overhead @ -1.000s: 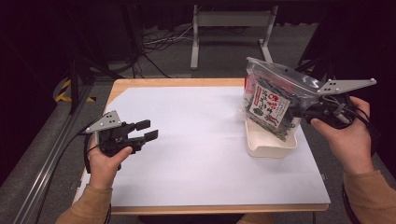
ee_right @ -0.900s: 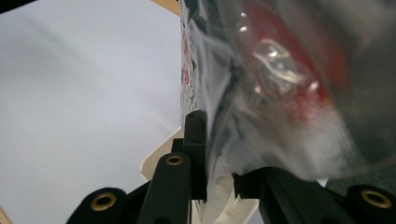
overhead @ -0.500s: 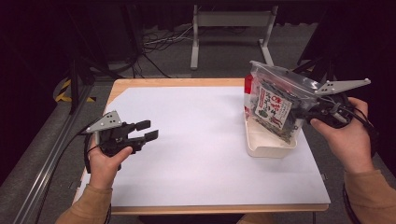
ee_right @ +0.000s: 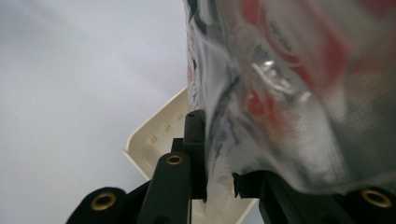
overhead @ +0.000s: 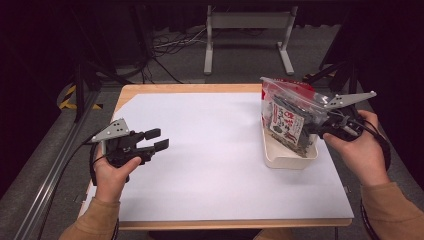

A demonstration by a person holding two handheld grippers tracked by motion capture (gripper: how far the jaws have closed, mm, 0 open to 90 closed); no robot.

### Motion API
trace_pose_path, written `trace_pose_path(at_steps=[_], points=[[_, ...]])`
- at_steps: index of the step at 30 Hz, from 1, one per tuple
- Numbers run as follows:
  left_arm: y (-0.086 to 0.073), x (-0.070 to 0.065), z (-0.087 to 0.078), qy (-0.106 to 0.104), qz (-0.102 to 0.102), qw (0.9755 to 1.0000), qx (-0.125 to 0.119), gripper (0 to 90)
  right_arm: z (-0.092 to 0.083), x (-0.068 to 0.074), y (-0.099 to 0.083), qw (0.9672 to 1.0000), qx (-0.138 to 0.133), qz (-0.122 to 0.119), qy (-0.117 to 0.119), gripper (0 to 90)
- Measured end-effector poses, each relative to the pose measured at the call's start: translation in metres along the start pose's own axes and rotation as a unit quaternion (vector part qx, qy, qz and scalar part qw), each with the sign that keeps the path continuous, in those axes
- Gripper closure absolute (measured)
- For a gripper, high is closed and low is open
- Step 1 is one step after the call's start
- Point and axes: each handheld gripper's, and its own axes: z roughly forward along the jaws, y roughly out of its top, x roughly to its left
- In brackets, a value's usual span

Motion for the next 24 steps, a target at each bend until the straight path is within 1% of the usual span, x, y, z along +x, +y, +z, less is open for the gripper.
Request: trace_pose_path(at_steps=[6, 7, 9, 13, 14, 18, 20, 24], points=[[0.0, 0.0, 0.001, 0.0, 0.002, 1.0, 0.002, 47.3, 0.009, -0.002, -0.008, 1.0, 0.004, 0.005, 0.003, 77.6], [0.0, 0.0, 0.001, -0.001, 0.0, 1.0, 0.002, 47.2, 0.011, -0.004, -0.011, 0.9999, 0.002, 0.011, 0.006, 77.5], [0.0, 0.0, 0.002, -0.001, 0.001, 1.0, 0.003, 47.2, 0.012, -0.004, -0.013, 0.9998, 0.004, 0.015, 0.009, 77.4], [0.0, 0.0, 0.003, -0.001, 0.003, 1.0, 0.002, 47.1, 0.025, -0.007, -0.021, 0.9994, 0.006, 0.028, 0.016, 77.3], [0.0, 0.0, 0.003, -0.001, 0.003, 1.0, 0.002, 47.1, 0.025, -0.007, -0.021, 0.9994, 0.006, 0.028, 0.016, 77.3], [0.0, -0.001, 0.004, -0.002, 0.0, 1.0, 0.005, 46.8, 0.026, -0.01, -0.027, 0.999, 0.002, 0.041, 0.017, 77.3], [0.0, -0.001, 0.004, -0.001, 0.003, 1.0, 0.005, 46.4, 0.027, -0.011, -0.031, 0.999, 0.002, 0.042, 0.017, 77.2], [0.0, -0.001, 0.004, 0.0, 0.003, 1.0, 0.006, 45.2, 0.027, -0.014, -0.036, 0.9987, -0.01, 0.046, 0.018, 76.3]])
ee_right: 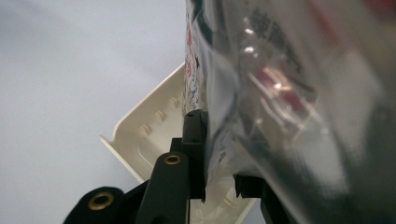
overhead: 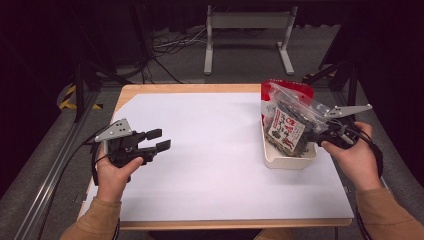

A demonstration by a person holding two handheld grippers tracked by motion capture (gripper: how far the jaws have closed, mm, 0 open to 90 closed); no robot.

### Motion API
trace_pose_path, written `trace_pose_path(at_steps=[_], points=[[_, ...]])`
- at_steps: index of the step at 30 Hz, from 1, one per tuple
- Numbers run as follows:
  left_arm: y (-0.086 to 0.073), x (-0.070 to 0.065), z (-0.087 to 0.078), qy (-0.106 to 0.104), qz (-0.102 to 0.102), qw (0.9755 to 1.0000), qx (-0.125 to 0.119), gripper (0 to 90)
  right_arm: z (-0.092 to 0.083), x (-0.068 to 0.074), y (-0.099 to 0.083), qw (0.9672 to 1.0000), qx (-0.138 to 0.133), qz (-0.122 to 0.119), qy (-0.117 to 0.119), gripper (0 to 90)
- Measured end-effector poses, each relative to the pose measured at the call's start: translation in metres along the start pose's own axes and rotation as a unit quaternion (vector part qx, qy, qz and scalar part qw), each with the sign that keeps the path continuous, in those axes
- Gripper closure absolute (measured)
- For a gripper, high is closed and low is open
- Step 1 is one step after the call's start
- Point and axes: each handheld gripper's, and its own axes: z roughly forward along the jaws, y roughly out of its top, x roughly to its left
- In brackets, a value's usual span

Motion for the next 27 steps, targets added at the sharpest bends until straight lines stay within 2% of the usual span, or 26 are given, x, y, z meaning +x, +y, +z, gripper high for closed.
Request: trace_pose_path(at_steps=[2, 4, 9, 13, 15, 23, 27], points=[[0.0, 0.0, 0.0, 0.002, -0.001, 1.0, 0.002, 44.5, -0.001, -0.001, -0.002, 0.9999, -0.013, 0.0, -0.001, 73.5], [-0.001, 0.001, -0.001, 0.003, -0.001, 1.0, 0.003, 43.7, -0.002, -0.003, -0.005, 0.9992, -0.039, 0.006, -0.002, 65.4], [-0.005, 0.003, 0.0, 0.007, 0.001, 1.0, 0.006, 42.4, -0.01, -0.004, -0.014, 0.9971, -0.072, 0.019, -0.011, 53.5], [-0.005, 0.002, -0.001, 0.007, -0.001, 1.0, 0.006, 42.1, -0.017, -0.002, -0.019, 0.9957, -0.088, 0.02, -0.02, 49.1], [-0.004, 0.001, -0.001, 0.008, 0.005, 0.9999, 0.006, 41.7, -0.022, 0.001, -0.024, 0.9942, -0.103, 0.024, -0.018, 45.4], [-0.003, -0.006, -0.005, 0.006, 0.014, 0.9999, 0.005, 40.9, -0.031, 0.009, -0.039, 0.991, -0.131, 0.02, -0.015, 42.2], [-0.008, -0.011, -0.015, 0.008, 0.022, 0.9997, 0.005, 40.4, -0.037, 0.016, -0.05, 0.9889, -0.147, 0.019, -0.01, 40.2]])
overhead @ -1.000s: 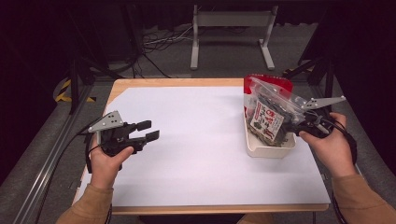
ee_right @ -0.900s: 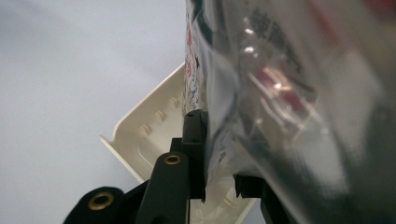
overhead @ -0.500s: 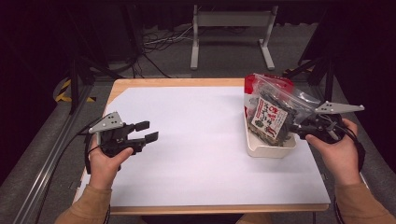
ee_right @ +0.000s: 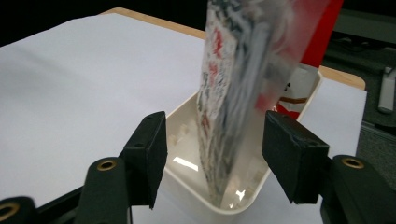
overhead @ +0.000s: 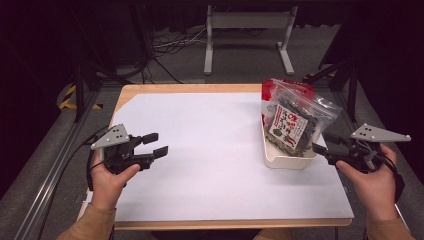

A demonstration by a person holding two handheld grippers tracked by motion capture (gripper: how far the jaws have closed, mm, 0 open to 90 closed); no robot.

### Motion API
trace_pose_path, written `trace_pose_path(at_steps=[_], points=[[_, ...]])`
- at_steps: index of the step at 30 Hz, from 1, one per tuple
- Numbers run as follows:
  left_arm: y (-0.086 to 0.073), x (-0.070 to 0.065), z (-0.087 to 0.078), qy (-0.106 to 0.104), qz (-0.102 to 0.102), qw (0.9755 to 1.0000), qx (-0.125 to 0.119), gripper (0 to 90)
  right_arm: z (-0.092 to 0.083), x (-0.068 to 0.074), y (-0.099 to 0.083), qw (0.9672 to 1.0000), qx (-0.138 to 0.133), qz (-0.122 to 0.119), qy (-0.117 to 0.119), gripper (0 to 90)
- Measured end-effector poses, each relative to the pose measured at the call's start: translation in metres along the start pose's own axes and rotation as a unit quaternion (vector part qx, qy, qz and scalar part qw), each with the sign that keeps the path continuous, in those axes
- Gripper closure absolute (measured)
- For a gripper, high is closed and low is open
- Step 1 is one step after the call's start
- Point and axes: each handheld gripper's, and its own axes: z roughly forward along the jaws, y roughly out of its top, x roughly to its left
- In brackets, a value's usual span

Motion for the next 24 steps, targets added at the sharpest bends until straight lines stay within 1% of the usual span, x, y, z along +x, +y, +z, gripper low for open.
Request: trace_pose_path(at_steps=[1, 2, 5, 6, 10, 12, 13, 15, 16, 17, 18, 20, 21, 22, 23, 24], points=[[-0.002, -0.002, -0.003, 0.001, -0.002, 1.0, 0.0, 40.4, -0.001, 0.002, -0.002, 1.0, -0.002, -0.001, 0.004, 39.9], [-0.002, -0.002, -0.003, 0.001, -0.002, 1.0, 0.0, 40.3, -0.001, 0.002, -0.002, 1.0, -0.002, -0.001, 0.004, 39.9], [-0.008, -0.004, -0.014, 0.004, -0.001, 1.0, 0.001, 40.2, -0.003, 0.012, -0.013, 0.9997, -0.01, -0.014, 0.018, 39.1], [-0.008, -0.004, -0.014, 0.004, -0.001, 1.0, 0.001, 40.2, -0.003, 0.012, -0.013, 0.9997, -0.01, -0.014, 0.018, 39.1], [-0.017, -0.005, -0.021, 0.005, -0.002, 1.0, 0.002, 40.2, 0.002, 0.019, -0.021, 0.9985, -0.024, -0.03, 0.04, 38.7], [-0.02, -0.005, -0.023, 0.0, -0.008, 1.0, 0.005, 39.7, 0.006, 0.023, -0.024, 0.9976, -0.031, -0.035, 0.05, 38.4], [-0.022, -0.005, -0.023, 0.0, -0.006, 1.0, 0.004, 39.1, 0.009, 0.025, -0.026, 0.9973, -0.033, -0.037, 0.055, 38.3], [-0.026, -0.005, -0.023, -0.003, -0.01, 0.9999, 0.005, 38.8, 0.015, 0.028, -0.03, 0.9964, -0.039, -0.037, 0.066, 37.7], [-0.027, -0.005, -0.024, -0.003, -0.007, 1.0, 0.006, 38.7, 0.018, 0.03, -0.032, 0.996, -0.039, -0.036, 0.072, 37.1], [-0.029, -0.005, -0.024, -0.005, -0.011, 0.9999, 0.006, 38.6, 0.022, 0.031, -0.034, 0.9956, -0.037, -0.036, 0.078, 37.0], [-0.03, -0.005, -0.024, -0.006, -0.006, 0.9999, 0.005, 38.5, 0.025, 0.032, -0.036, 0.9951, -0.04, -0.037, 0.083, 37.1], [-0.032, -0.005, -0.024, -0.01, -0.007, 0.9999, 0.007, 38.3, 0.031, 0.034, -0.04, 0.9942, -0.043, -0.037, 0.092, 37.0], [-0.033, -0.005, -0.024, -0.008, -0.004, 1.0, 0.004, 38.3, 0.035, 0.037, -0.044, 0.9924, -0.054, -0.041, 0.103, 37.1], [-0.033, -0.005, -0.024, -0.008, -0.004, 1.0, 0.004, 38.2, 0.035, 0.037, -0.044, 0.9924, -0.054, -0.041, 0.103, 37.1], [-0.034, -0.005, -0.024, -0.011, -0.005, 0.9999, 0.004, 38.2, 0.039, 0.04, -0.047, 0.9906, -0.06, -0.049, 0.113, 37.0], [-0.034, -0.005, -0.024, -0.011, -0.005, 0.9999, 0.004, 38.1, 0.039, 0.04, -0.047, 0.9906, -0.06, -0.049, 0.113, 37.0]])
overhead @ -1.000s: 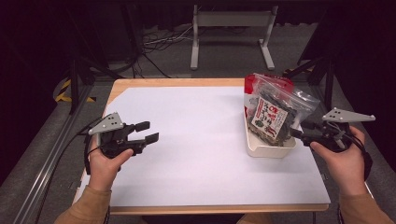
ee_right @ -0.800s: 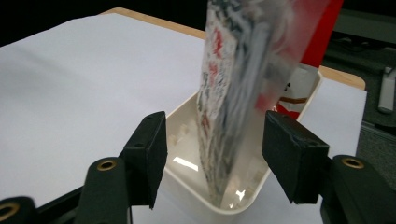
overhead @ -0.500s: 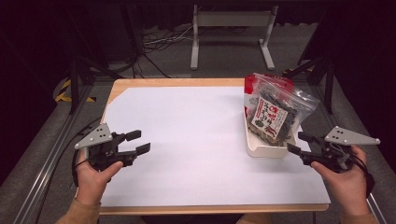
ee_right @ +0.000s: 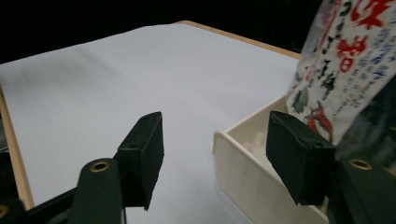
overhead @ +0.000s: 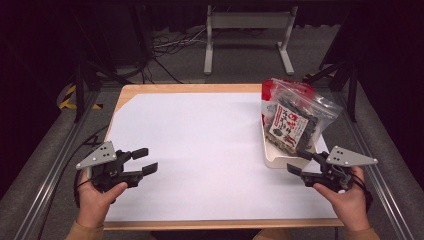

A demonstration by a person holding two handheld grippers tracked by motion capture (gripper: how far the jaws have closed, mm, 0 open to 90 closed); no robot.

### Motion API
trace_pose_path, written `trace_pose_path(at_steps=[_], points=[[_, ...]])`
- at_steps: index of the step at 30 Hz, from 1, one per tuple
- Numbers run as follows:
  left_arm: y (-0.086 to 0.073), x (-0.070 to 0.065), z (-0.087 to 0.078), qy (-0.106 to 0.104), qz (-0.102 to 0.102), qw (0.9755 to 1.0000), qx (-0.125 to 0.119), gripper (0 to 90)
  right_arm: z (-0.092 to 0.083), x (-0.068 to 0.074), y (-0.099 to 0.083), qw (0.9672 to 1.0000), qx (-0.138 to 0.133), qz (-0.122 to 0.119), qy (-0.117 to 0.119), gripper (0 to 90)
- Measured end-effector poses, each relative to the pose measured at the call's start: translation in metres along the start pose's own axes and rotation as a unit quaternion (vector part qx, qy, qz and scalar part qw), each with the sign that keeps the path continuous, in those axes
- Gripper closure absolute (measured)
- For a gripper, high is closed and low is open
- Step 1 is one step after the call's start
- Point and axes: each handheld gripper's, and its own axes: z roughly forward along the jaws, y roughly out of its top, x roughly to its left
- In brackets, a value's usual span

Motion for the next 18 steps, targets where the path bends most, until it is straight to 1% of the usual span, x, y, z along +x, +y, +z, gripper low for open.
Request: trace_pose_path(at_steps=[3, 4, 5, 7, 9, 11, 12, 14, 18], points=[[-0.002, 0.0, 0.002, 0.002, 0.006, 1.0, -0.002, 38.0, 0.008, 0.004, -0.006, 0.9999, -0.004, -0.007, 0.015, 37.0], [-0.003, 0.0, 0.002, 0.002, 0.009, 1.0, -0.002, 38.0, 0.008, 0.004, -0.006, 0.9999, -0.004, -0.007, 0.015, 37.0], [-0.004, 0.0, 0.003, -0.003, 0.004, 1.0, -0.001, 37.9, 0.01, 0.005, -0.007, 0.9998, -0.006, -0.008, 0.018, 37.0], [-0.006, 0.0, 0.004, 0.0, 0.011, 0.9999, 0.003, 37.8, 0.014, 0.007, -0.011, 0.9996, -0.01, -0.01, 0.024, 37.0], [-0.008, 0.0, 0.005, -0.003, 0.011, 0.9999, 0.004, 37.8, 0.018, 0.01, -0.015, 0.9994, -0.009, -0.014, 0.031, 36.9], [-0.009, 0.001, 0.006, -0.004, 0.009, 0.9999, 0.007, 37.8, 0.023, 0.013, -0.02, 0.9992, -0.004, -0.018, 0.036, 36.7], [-0.01, 0.001, 0.006, -0.006, 0.009, 0.9999, 0.007, 37.8, 0.027, 0.014, -0.023, 0.9991, 0.004, -0.022, 0.036, 36.8], [-0.012, 0.001, 0.007, -0.007, 0.005, 0.9999, 0.007, 37.8, 0.029, 0.015, -0.025, 0.9991, 0.008, -0.023, 0.035, 36.7], [-0.014, 0.003, 0.008, -0.008, 0.007, 0.9999, 0.009, 37.8, 0.036, 0.016, -0.031, 0.999, 0.013, -0.022, 0.038, 36.3]])
